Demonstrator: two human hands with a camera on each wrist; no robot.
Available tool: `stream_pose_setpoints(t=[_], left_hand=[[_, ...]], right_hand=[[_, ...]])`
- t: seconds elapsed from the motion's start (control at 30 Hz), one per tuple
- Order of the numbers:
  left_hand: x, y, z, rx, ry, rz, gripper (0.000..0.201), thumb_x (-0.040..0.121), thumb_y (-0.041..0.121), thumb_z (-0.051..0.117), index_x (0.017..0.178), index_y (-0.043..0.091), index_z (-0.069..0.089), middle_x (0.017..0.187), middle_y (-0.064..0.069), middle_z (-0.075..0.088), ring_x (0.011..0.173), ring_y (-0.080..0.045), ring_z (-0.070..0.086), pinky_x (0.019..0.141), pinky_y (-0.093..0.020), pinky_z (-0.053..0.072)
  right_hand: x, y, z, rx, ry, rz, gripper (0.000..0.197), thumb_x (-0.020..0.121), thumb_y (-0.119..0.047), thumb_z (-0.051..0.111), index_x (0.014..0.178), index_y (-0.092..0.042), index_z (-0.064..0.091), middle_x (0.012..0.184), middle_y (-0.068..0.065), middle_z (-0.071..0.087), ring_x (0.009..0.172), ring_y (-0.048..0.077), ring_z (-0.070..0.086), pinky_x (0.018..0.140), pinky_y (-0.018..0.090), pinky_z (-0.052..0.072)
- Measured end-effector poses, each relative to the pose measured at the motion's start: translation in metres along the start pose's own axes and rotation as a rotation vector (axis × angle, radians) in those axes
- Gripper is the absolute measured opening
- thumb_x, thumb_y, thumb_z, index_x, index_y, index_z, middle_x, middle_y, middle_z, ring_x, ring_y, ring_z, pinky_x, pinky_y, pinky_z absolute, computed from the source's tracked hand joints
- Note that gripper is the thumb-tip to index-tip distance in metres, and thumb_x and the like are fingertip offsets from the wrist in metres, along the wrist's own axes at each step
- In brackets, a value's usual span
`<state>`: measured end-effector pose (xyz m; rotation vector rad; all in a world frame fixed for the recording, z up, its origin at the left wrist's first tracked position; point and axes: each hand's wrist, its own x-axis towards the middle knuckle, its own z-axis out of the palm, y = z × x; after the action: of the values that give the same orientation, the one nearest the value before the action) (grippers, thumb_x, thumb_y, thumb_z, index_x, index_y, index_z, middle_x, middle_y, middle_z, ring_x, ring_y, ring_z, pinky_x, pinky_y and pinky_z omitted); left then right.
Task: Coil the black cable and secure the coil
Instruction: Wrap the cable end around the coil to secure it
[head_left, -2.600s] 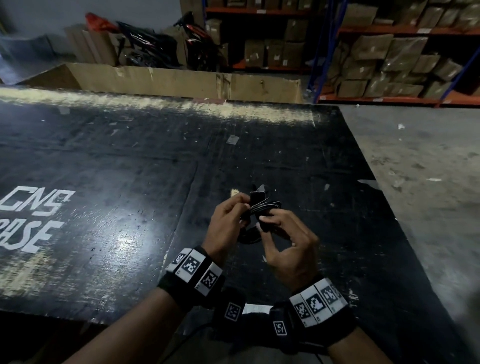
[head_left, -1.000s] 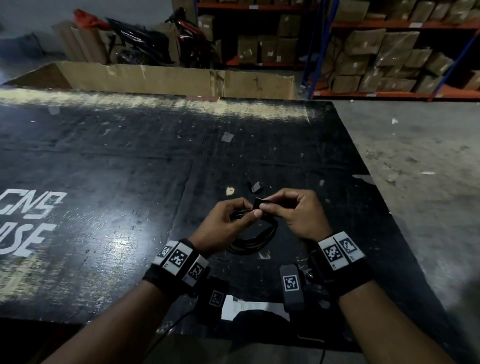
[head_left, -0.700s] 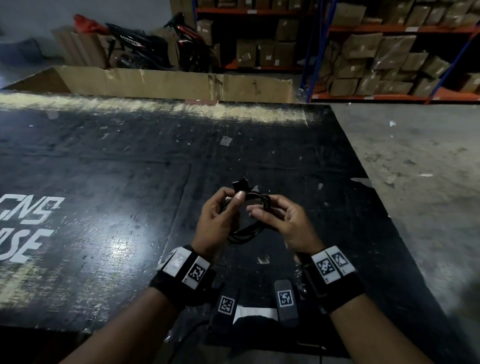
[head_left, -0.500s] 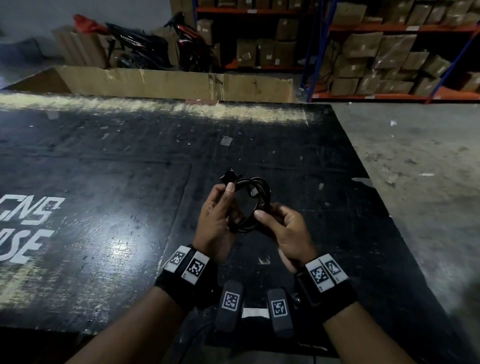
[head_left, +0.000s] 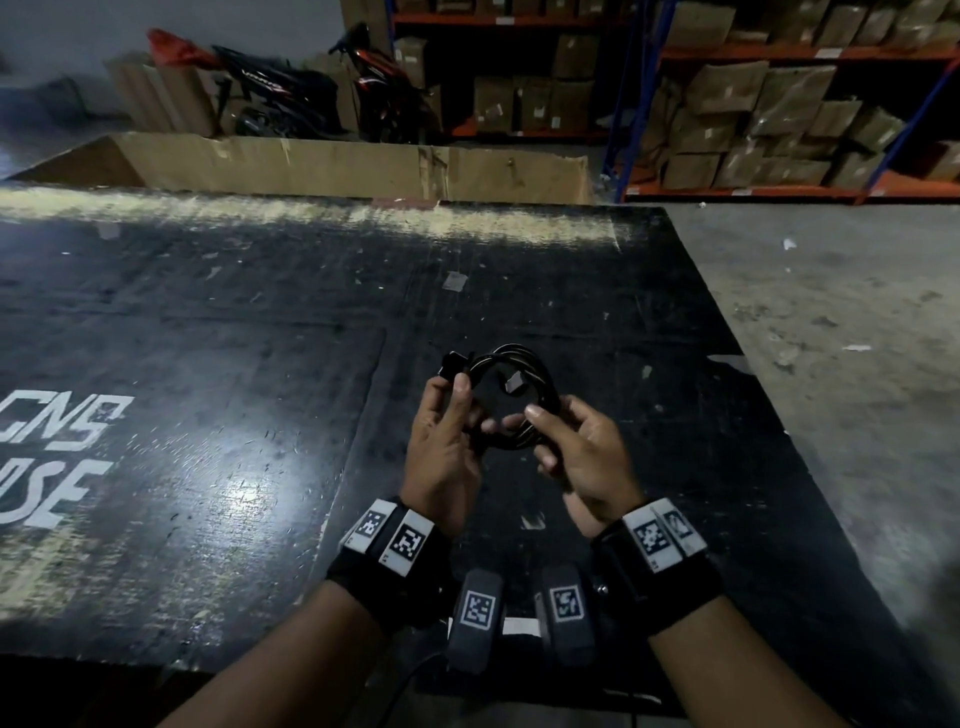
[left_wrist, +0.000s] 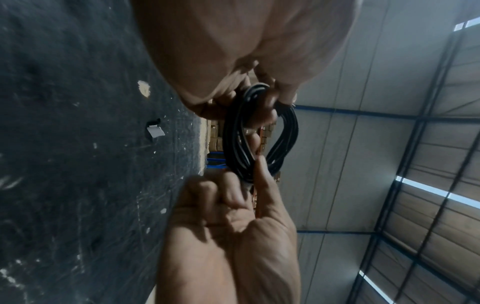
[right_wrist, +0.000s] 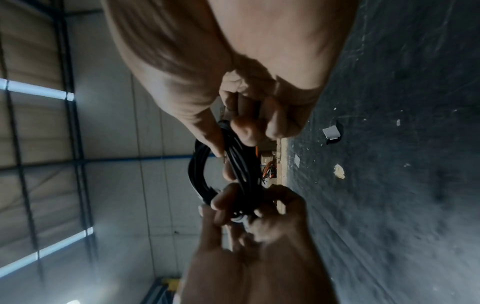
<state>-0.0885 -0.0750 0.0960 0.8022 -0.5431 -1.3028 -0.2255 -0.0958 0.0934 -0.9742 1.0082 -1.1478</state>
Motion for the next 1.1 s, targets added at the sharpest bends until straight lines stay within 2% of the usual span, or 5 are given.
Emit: stream_pose_setpoints(t=[0.37,0.63,0.77,0.9,1.1], left_hand=[[0.007,0.015,-0.029,0.412,-0.131,-0.049,0.014,0.1,0.022,0.059,0.111,0.012,0.059,0.114,-0.017,0.068,0.097,-0.024,0.071,0.072,-0.03,0.053],[0.024,0.022,-0.011,1.086,-0.447,-0.123,0.045,0.103,0.047,0.052,0.091,0.005,0.062,0.071,-0.002,0.06,0.057,-0.013,0.059,0.054,-0.028,0.044],[0.023,0.01,-0.021,0.953,-0.371,-0.056,0.053,0.107,0.039,0.047,0.109,-0.013,0.055,0.062,0.008,0.044,0.05,-0.008,0.041,0.049,-0.023,0.035],[0.014,0.0,-0.029,0.657,-0.323,-0.078,0.032,0.11,0.027,0.042,0.103,-0.001,0.057,0.063,0.01,0.041,0.054,-0.008,0.036,0.051,-0.022,0.031],[0.013,0.008,-0.035,0.537,-0.364,-0.418,0.044,0.107,0.039,0.044,0.097,0.003,0.067,0.061,-0.001,0.045,0.053,-0.013,0.044,0.056,-0.027,0.037]], right_hand=[[0.014,-0.05,-0.028,-0.519,-0.251,-0.055,0.005,0.094,0.001,0.064,0.091,0.002,0.067,0.063,0.008,0.066,0.037,-0.004,0.054,0.044,0.006,0.039],[0.023,-0.046,-0.028,-0.77,-0.421,-0.007,0.015,0.086,-0.008,0.075,0.099,-0.011,0.068,0.081,0.017,0.079,0.079,0.029,0.077,0.087,0.051,0.06],[0.017,-0.035,-0.037,-0.693,-0.305,-0.033,0.044,0.079,-0.017,0.085,0.113,-0.015,0.057,0.089,0.016,0.078,0.079,0.027,0.076,0.075,0.04,0.058],[0.01,-0.011,-0.038,-0.404,-0.178,-0.021,0.035,0.081,-0.009,0.082,0.11,-0.003,0.063,0.087,0.013,0.078,0.063,0.017,0.071,0.05,0.019,0.05],[0.014,0.008,-0.041,-0.315,-0.152,-0.075,0.023,0.078,0.011,0.077,0.097,0.016,0.067,0.071,0.003,0.074,0.052,-0.002,0.066,0.051,0.008,0.047]])
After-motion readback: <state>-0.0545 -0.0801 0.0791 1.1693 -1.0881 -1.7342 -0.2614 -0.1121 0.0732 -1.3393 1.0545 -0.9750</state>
